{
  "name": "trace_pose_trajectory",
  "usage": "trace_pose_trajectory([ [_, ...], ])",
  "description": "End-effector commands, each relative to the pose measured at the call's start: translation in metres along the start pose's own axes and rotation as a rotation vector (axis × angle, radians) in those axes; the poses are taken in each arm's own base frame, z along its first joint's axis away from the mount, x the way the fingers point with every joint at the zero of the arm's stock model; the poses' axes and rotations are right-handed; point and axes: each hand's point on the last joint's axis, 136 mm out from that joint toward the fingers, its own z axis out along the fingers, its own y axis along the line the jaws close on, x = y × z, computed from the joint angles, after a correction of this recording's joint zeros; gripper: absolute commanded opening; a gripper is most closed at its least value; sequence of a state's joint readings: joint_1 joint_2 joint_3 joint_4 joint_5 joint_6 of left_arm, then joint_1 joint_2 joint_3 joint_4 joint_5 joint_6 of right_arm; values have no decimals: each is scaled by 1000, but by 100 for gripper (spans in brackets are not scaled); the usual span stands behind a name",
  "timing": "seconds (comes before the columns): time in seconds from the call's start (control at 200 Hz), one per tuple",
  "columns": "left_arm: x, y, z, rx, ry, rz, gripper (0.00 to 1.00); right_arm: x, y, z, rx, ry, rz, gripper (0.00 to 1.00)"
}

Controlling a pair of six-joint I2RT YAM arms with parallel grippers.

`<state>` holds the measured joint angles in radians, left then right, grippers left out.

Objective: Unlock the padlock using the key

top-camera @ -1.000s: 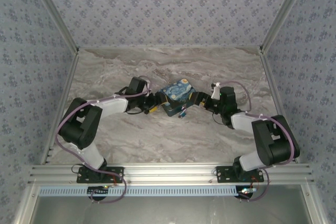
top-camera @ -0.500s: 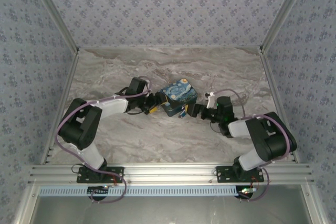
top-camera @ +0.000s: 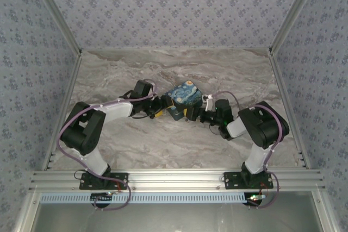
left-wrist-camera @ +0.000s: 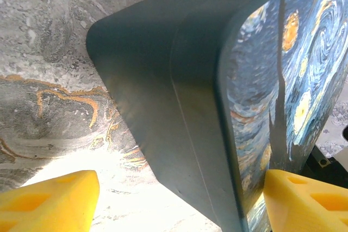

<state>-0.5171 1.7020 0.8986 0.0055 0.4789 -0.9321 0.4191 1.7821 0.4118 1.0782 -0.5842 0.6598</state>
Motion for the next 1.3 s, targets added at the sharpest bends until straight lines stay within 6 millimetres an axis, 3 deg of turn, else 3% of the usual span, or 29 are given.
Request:
trace_pose_trajectory([
  [0.0,12,26,3,-106,23,-40,78,0,9,6,-46,7,6,77],
  [0.185,12,27,3,-110,22,-41,78,0,11,3,-54,9,6,67],
  [0.779,11,27,2,-114,20,-42,79,6,5,-11,-35,20,-4,53],
  [1.094,10,26,2,-116,19,-42,79,10,-2,-10,-12,41,8,29],
  [1.294,10,25,1,-120,17,-39,79,14,-7,-11,-1,49,21,24],
])
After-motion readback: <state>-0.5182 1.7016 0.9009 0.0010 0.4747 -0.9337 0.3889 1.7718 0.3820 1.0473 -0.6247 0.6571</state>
